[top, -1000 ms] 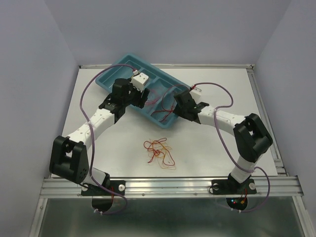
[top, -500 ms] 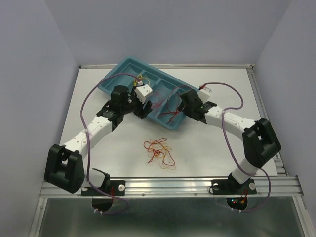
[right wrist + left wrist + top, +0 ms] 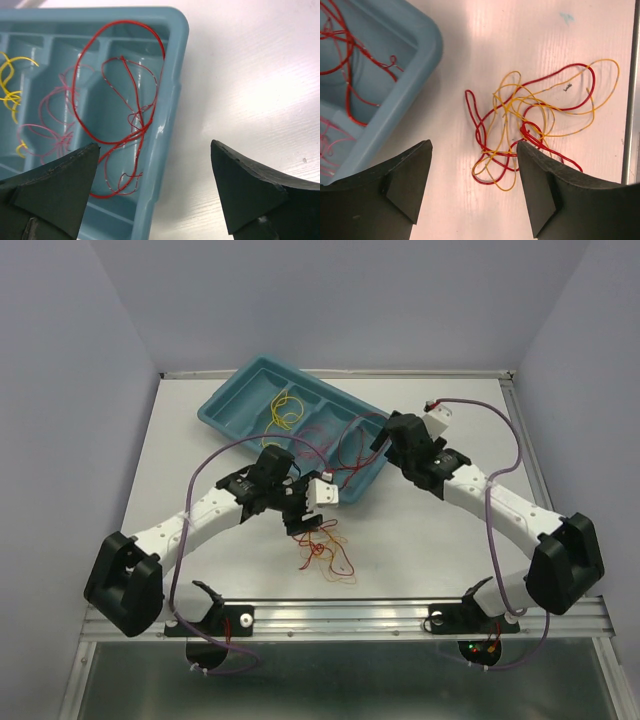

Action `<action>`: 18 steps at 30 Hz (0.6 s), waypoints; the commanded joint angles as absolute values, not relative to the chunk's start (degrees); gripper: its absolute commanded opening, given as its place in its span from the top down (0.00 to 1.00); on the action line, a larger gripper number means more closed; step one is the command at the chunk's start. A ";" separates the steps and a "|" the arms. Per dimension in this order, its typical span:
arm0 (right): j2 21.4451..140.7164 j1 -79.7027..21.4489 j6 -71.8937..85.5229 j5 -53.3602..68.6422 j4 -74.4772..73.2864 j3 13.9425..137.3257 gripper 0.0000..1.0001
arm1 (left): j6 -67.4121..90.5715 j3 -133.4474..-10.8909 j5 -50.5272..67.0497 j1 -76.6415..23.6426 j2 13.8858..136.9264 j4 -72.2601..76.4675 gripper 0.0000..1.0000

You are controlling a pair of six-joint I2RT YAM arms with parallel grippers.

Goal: Untangle the cables

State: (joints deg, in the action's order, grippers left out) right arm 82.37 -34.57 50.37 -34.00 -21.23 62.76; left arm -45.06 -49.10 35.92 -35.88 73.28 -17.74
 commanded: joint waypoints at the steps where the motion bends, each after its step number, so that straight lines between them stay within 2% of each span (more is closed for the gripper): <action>1: 77.88 -34.54 48.52 -38.05 -20.74 60.73 0.03 | -50.70 -48.78 35.77 -37.87 74.71 -22.32 0.21; 7: 74.09 -34.45 48.60 -39.46 -20.65 59.59 0.03 | -48.87 -46.41 31.82 -40.43 76.99 -20.04 0.25; 13: 73.57 -34.45 48.69 -39.20 -20.66 59.59 0.03 | -48.52 -46.93 30.06 -41.92 80.42 -20.13 0.44; 16: 72.78 -34.45 48.96 -39.02 -20.57 59.15 0.04 | -48.25 -46.93 29.27 -42.80 80.60 -19.95 0.69; 17: 72.25 -34.45 48.52 -38.33 -20.57 59.15 0.04 | -47.90 -47.02 29.44 -42.80 79.73 -19.60 0.89; 18: 72.07 -34.54 46.60 -37.71 -20.48 59.32 0.04 | -47.47 -47.11 29.44 -42.89 78.93 -19.34 0.98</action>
